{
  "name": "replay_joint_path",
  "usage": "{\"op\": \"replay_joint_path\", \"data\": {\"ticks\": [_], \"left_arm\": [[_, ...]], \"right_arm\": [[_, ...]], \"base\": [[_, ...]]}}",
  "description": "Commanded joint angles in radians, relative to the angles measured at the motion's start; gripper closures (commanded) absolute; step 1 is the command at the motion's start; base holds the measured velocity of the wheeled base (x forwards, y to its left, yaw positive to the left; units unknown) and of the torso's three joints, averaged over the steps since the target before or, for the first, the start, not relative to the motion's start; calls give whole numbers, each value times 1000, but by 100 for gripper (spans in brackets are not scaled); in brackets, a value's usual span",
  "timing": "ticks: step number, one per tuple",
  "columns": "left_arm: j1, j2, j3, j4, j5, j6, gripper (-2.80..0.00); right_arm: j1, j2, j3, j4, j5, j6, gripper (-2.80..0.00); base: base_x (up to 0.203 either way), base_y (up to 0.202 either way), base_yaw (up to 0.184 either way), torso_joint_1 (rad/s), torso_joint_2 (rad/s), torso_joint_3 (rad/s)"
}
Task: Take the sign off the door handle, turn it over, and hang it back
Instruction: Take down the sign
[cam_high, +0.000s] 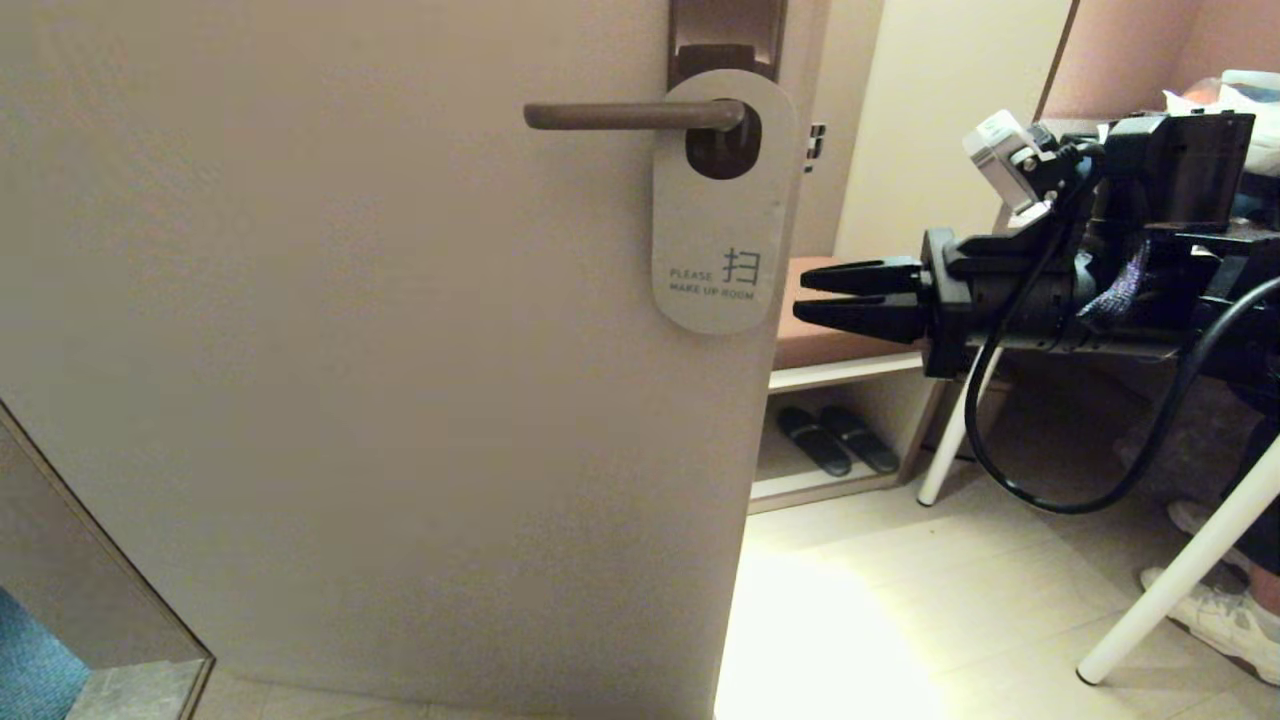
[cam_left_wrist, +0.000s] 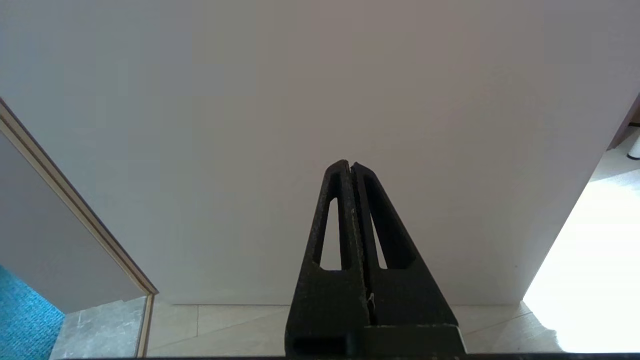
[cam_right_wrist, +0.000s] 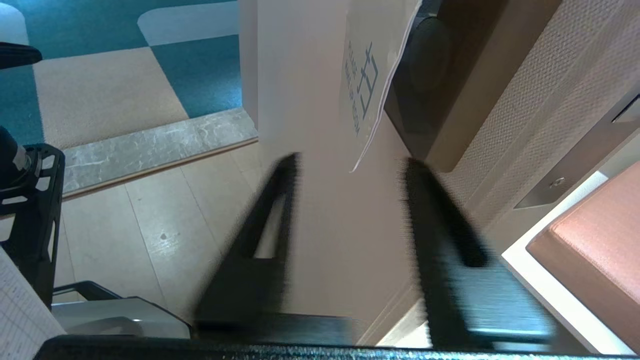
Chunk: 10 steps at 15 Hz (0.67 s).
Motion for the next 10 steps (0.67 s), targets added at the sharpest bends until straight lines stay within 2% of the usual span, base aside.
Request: {"op": "replay_joint_path", "data": {"ticks": [1,10], "left_arm": [[0,1,0,0,0,0,0],[0,1,0,0,0,0,0]], "right_arm": [[0,-20,10,-1,7,0,-280],[0,-109,88,0,10,16,-280]], "base": [[0,0,0,0,0,0],[0,0,0,0,0,0]]}}
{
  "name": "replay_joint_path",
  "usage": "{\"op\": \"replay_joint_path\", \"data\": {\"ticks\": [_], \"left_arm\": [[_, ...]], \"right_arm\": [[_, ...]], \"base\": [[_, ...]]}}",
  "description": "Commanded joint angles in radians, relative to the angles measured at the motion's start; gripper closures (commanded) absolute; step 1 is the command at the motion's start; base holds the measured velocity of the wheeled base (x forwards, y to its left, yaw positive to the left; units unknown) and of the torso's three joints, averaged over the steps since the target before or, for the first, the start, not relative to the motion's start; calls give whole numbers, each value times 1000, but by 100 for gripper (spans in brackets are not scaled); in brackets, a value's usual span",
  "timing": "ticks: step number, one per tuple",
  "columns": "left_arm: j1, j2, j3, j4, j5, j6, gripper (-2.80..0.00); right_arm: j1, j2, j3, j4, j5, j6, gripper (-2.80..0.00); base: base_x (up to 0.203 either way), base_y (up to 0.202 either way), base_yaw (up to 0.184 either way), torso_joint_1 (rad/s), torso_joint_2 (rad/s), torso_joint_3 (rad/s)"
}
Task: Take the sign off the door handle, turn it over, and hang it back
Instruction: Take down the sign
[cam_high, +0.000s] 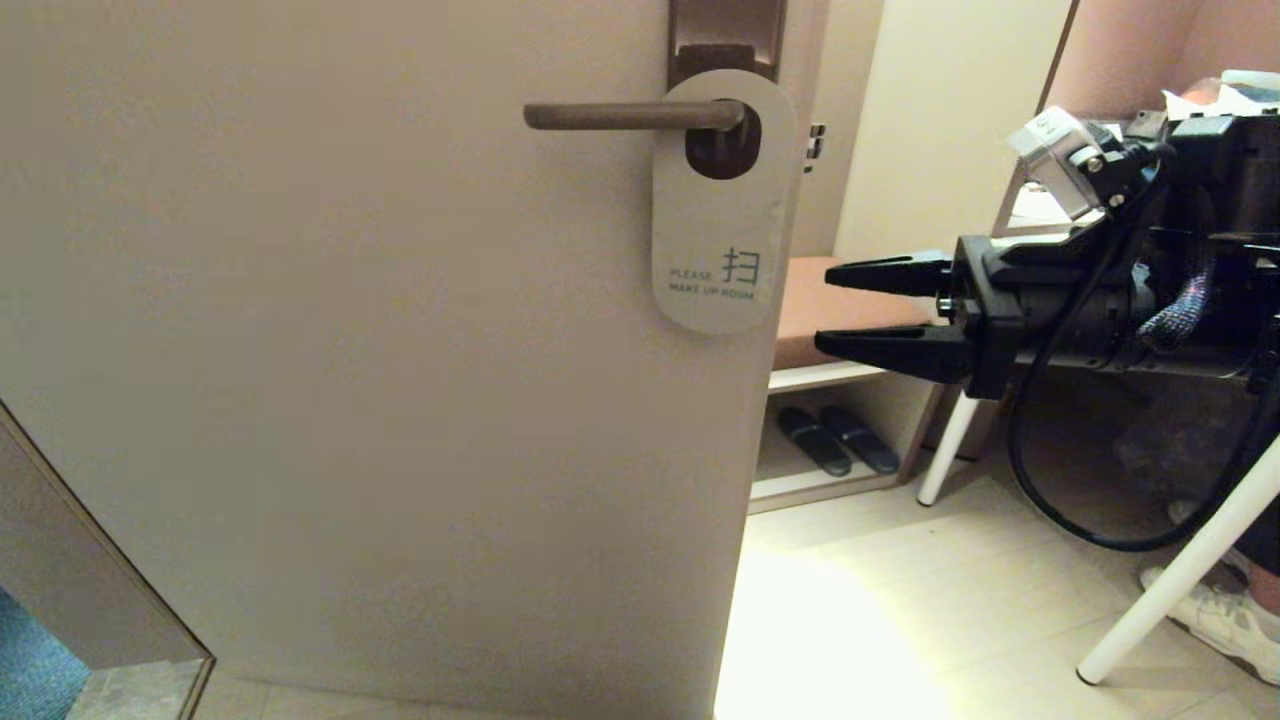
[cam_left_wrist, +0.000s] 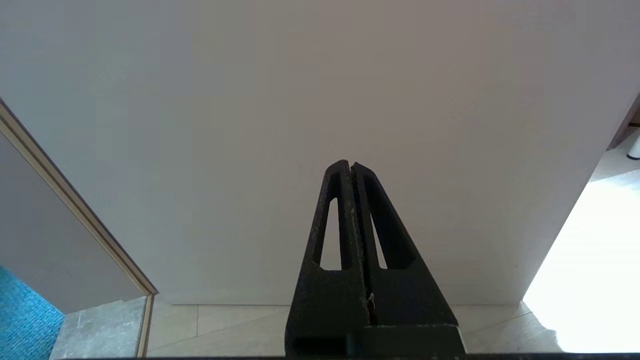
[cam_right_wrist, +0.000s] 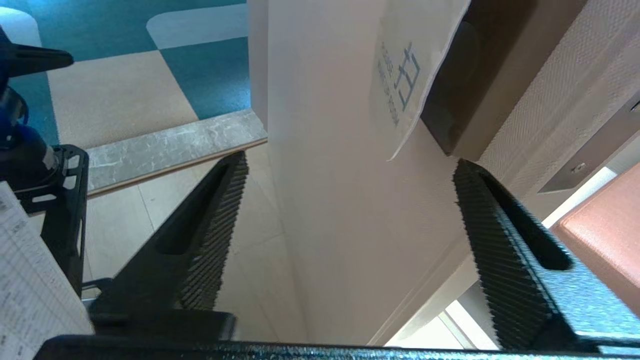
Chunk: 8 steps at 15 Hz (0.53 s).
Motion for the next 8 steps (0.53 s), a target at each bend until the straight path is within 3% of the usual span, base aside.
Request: {"op": "replay_joint_path", "data": {"ticks": [1,8], "left_arm": [[1,1,0,0,0,0,0],[1,1,0,0,0,0,0]], "right_arm": [[0,-20,1,-3,5,-3,-280],[18,15,-29,-6,4,-4,-280]], "base": [[0,0,0,0,0,0],[0,0,0,0,0,0]]}}
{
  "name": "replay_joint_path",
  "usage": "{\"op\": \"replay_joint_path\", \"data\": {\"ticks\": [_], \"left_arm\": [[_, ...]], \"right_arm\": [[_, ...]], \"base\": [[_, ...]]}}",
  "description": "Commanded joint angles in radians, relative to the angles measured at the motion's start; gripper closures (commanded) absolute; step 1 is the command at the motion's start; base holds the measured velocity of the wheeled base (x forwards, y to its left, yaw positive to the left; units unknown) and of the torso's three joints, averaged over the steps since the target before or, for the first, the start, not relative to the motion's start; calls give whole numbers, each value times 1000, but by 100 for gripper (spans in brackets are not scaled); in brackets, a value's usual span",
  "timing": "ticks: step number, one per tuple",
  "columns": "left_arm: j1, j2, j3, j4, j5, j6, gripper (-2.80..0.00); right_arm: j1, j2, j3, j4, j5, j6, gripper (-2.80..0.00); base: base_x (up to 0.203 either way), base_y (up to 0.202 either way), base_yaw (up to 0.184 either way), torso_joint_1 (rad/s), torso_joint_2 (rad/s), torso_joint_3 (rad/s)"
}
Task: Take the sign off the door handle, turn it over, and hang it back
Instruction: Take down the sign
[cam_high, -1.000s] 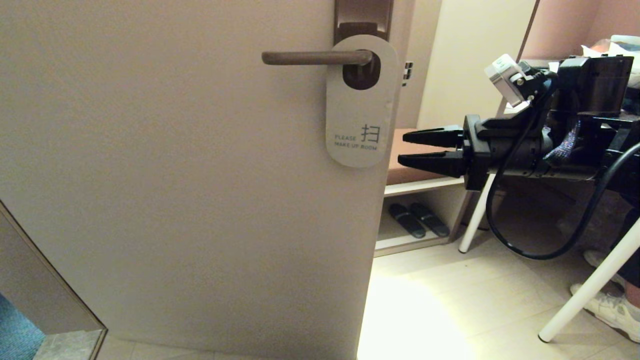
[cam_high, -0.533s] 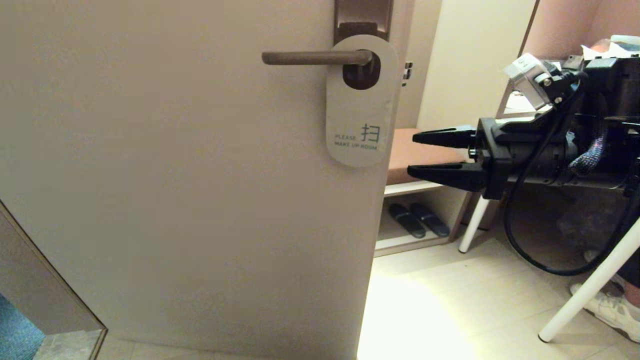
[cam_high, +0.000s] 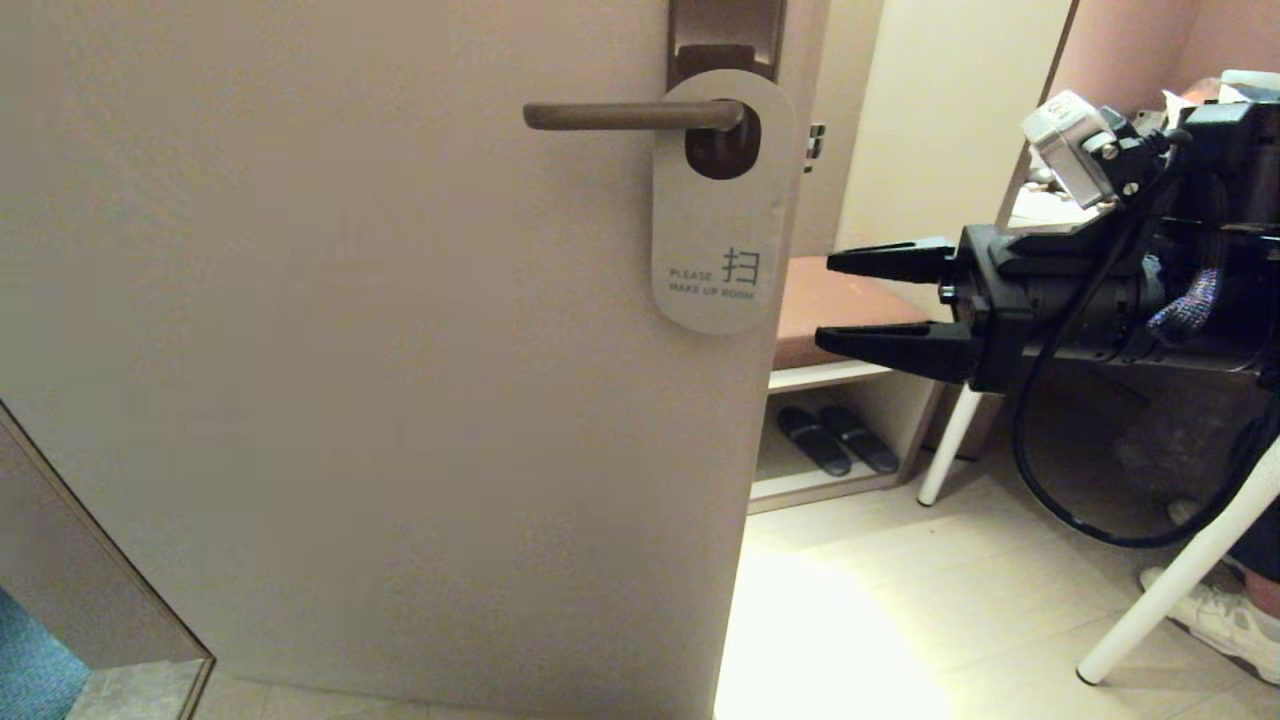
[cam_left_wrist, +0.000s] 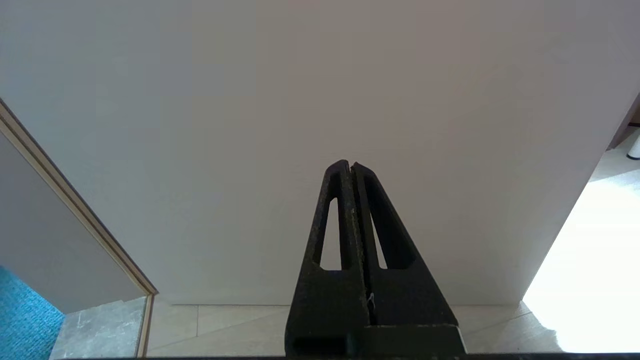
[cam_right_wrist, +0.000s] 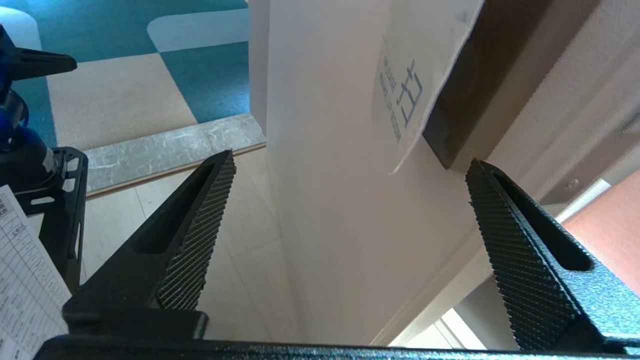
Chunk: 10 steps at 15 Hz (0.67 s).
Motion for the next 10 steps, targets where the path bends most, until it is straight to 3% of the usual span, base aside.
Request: {"op": "replay_joint_path", "data": {"ticks": [1,10], "left_arm": [[0,1,0,0,0,1,0],[0,1,0,0,0,1,0]], "right_arm": [[13,32,-29,-3,4,-3,-280],[49,133,-137,-3,1,-4,-280]], "base": [[0,0,0,0,0,0],[0,0,0,0,0,0]]}}
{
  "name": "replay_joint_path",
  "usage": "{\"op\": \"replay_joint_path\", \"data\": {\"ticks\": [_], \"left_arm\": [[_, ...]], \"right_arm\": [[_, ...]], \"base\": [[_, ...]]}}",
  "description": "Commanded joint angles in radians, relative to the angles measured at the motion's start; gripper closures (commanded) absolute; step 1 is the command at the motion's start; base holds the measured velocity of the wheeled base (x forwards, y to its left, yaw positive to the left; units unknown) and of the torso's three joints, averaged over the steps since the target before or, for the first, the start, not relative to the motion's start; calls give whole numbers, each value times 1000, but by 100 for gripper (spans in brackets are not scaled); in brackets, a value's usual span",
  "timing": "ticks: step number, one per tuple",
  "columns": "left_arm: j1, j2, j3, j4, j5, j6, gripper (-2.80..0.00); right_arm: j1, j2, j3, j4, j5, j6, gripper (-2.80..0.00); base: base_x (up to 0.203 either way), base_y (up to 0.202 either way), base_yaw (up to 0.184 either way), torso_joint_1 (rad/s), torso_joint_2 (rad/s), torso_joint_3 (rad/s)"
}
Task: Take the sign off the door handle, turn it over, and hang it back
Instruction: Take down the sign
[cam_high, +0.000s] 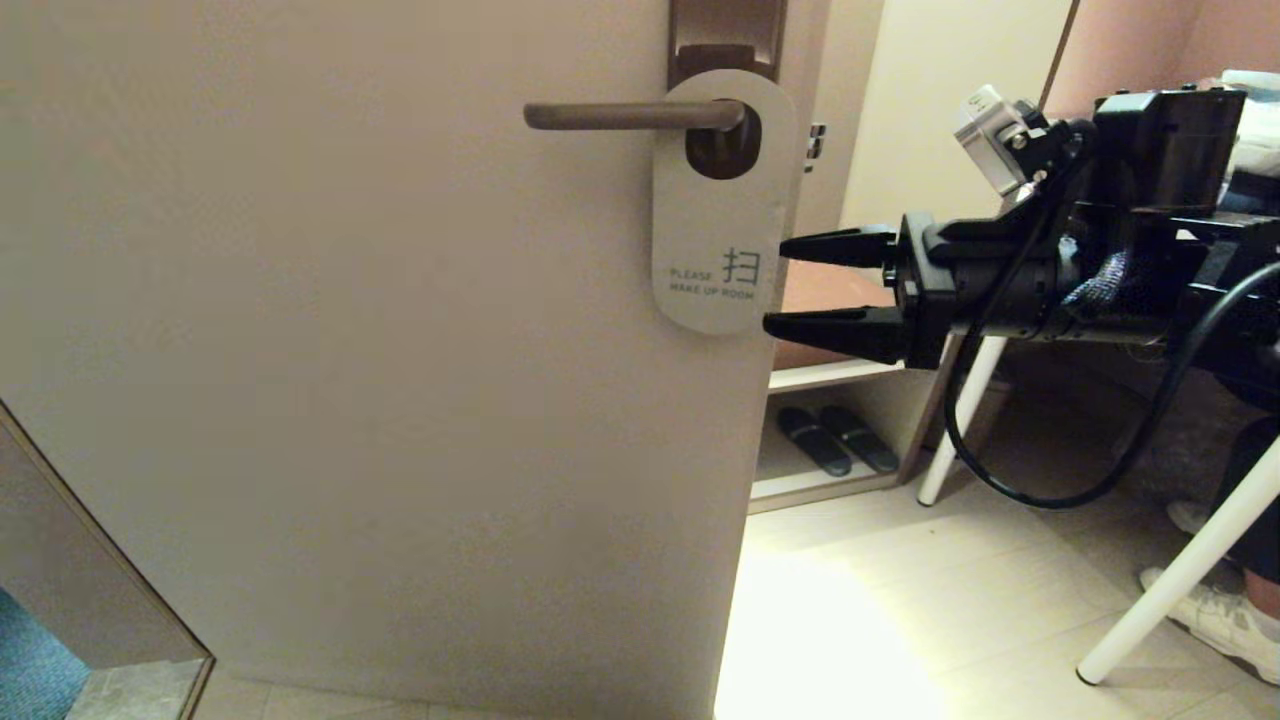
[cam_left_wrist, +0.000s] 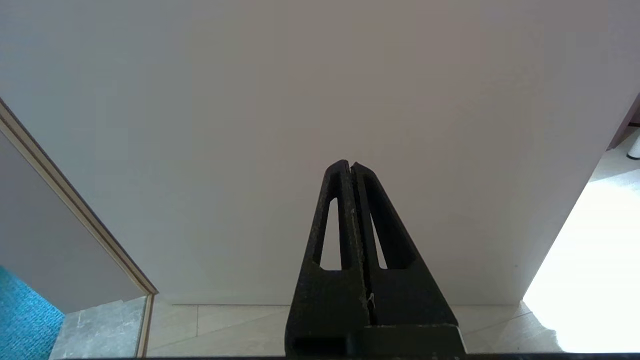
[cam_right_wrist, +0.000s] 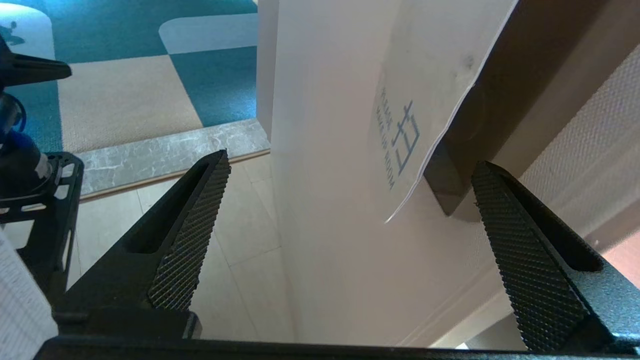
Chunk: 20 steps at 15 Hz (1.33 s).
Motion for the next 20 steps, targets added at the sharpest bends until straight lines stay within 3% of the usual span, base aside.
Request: {"op": "replay_joint_path", "data": {"ticks": [1,8,15,20], "left_arm": [[1,1,0,0,0,0,0],[1,1,0,0,0,0,0],[1,1,0,0,0,0,0],[1,1,0,0,0,0,0]], "right_arm": [[5,40,-29,-3,6,-2,-280],[37,90,-68,-6,1,24,-280],[74,183,-102,-212,-74,156,-280],[77,210,-118,-224,-76,165,-280]], "base": [[0,0,0,0,0,0],[0,0,0,0,0,0],[0,0,0,0,0,0],[0,0,0,0,0,0]]}}
